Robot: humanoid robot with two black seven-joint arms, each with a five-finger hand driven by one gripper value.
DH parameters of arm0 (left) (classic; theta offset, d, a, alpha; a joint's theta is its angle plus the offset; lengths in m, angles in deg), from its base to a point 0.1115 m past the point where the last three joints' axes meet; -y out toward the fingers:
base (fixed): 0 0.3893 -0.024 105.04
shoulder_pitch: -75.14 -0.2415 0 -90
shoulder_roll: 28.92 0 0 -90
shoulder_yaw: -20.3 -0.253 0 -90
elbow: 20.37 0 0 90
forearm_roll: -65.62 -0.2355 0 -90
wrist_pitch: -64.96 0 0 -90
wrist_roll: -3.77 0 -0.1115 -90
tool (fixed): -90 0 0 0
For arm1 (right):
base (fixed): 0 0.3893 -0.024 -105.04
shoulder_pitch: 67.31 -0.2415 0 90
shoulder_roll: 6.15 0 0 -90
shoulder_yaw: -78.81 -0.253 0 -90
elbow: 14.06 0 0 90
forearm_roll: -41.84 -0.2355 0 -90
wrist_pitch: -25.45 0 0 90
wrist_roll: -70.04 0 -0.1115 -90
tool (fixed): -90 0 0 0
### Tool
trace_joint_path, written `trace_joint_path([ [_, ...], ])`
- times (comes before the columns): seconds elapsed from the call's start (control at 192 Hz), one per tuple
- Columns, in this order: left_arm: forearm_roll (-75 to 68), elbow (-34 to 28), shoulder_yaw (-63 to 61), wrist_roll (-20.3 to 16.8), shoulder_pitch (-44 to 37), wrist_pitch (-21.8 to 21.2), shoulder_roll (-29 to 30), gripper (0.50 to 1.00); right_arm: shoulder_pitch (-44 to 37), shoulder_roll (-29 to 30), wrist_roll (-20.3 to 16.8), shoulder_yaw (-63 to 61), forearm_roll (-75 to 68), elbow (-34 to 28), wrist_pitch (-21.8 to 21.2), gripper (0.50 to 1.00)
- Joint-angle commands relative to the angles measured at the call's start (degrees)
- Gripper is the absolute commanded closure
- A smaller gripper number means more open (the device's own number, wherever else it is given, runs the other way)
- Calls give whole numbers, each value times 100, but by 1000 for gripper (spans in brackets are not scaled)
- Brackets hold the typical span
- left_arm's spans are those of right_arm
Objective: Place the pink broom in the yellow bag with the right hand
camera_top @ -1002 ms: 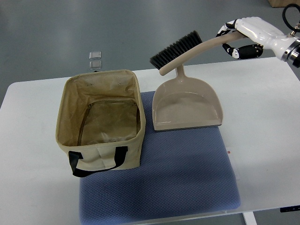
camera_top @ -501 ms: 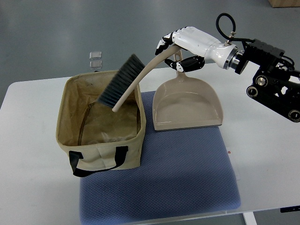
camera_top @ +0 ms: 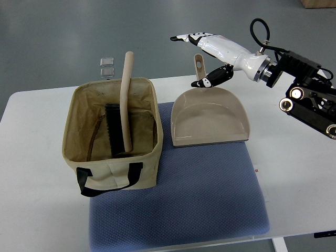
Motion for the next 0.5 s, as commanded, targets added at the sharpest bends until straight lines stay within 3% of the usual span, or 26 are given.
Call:
trace_joint_path([
  [0.0,0,0,0,4,-1,0,0,500,14,-171,-25,-14,-990,60,-86,587],
  [0.172,0,0,0,4,-1,0,0,500,190,-479,-42,-216,-2890,245,-359,587],
  [0.371,0,0,0,4,-1,0,0,500,761,-479,-324,-822,-4919,895,-886,587],
  [0.496,0,0,0,4,-1,0,0,500,920,-444,-359,-1016,-6159,1150,-886,587],
])
